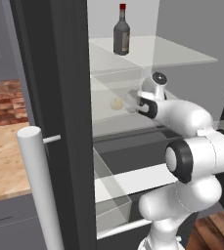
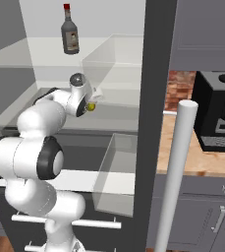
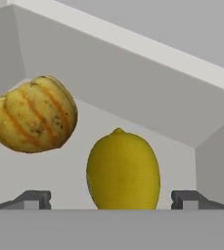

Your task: Place the liquor on the top shelf of the fridge to keep it out of children's reach, and place the squash and lemon on lower shelves for easy access.

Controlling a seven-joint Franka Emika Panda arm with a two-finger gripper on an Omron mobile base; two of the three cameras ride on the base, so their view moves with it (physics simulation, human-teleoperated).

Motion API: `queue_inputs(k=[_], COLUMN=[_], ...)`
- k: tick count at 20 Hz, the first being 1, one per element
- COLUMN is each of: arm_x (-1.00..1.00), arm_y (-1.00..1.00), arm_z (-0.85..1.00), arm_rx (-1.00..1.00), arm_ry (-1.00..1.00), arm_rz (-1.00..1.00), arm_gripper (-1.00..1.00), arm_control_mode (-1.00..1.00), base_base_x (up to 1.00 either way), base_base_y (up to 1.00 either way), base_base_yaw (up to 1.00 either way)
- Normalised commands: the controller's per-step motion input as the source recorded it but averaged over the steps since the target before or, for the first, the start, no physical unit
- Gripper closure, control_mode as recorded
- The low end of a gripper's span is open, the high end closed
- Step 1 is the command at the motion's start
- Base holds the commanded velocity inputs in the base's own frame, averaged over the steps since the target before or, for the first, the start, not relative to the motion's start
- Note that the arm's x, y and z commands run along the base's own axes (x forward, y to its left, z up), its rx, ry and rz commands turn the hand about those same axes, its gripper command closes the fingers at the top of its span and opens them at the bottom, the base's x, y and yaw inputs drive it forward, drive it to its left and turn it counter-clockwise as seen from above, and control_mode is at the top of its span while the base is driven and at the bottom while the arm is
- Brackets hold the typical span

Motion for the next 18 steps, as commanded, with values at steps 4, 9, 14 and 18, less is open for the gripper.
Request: queue_inputs(k=[4, 9, 14, 18], arm_x=[-0.62, -0.92, -1.00, -1.00], arm_y=[0.00, 0.00, -0.02, -0.04], arm_z=[0.02, -0.05, 0.01, 0.11], arm_rx=[-0.02, -0.05, -0.01, 0.00], arm_ry=[0.00, 0.02, 0.00, 0.00], arm_rz=[-0.01, -0.01, -0.01, 0.00], arm_gripper=[-1.00, -1.00, -1.00, -1.00], arm_control_mode=[-1.00, -1.00, -1.00, -1.00], base_base_x=[0.00, 0.00, 0.00, 0.00], base_base_y=[0.00, 0.00, 0.00, 0.00], base_base_yaw=[0.00, 0.00, 0.00, 0.00])
